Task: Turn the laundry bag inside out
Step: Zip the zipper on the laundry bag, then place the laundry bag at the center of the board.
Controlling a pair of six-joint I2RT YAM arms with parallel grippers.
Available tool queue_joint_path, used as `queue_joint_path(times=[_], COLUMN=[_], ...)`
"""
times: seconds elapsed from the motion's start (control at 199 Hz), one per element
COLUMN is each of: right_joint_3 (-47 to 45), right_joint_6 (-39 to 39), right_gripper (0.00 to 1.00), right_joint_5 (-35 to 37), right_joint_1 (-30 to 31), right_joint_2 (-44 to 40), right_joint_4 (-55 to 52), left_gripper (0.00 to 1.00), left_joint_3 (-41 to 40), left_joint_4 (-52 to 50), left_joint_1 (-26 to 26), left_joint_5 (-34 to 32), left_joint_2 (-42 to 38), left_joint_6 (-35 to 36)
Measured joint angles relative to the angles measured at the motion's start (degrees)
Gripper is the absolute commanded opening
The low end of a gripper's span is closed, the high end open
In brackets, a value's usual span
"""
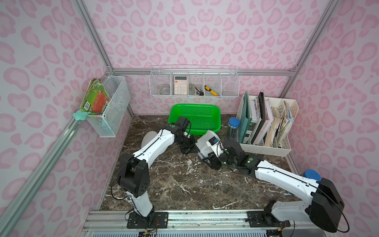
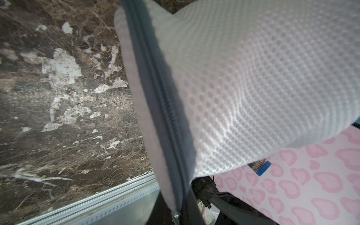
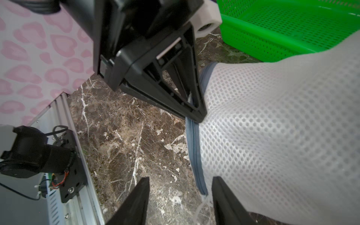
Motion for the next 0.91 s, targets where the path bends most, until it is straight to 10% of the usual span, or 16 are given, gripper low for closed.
queue_joint_path(times=[0.639,0.906], right_joint_3=[4.7,6.0], right_joint_6=[-5.6,-2.1], right_gripper=[0.0,0.0], right_joint_5=[22.2,17.2], right_joint_1=[6.9,4.6], right_joint_2=[9.6,8.4], right_joint_4=[-2.8,-2.8], left_gripper=[0.17,0.68], left_joint_3=[-0.6,0.2], left_joint_4=[1.7,0.8], left_joint_1=[0.0,3.4], left_joint_5=[0.3,-0.1], left_joint_2=[-0.3,-4.3], left_joint_6=[-1.1,-0.2])
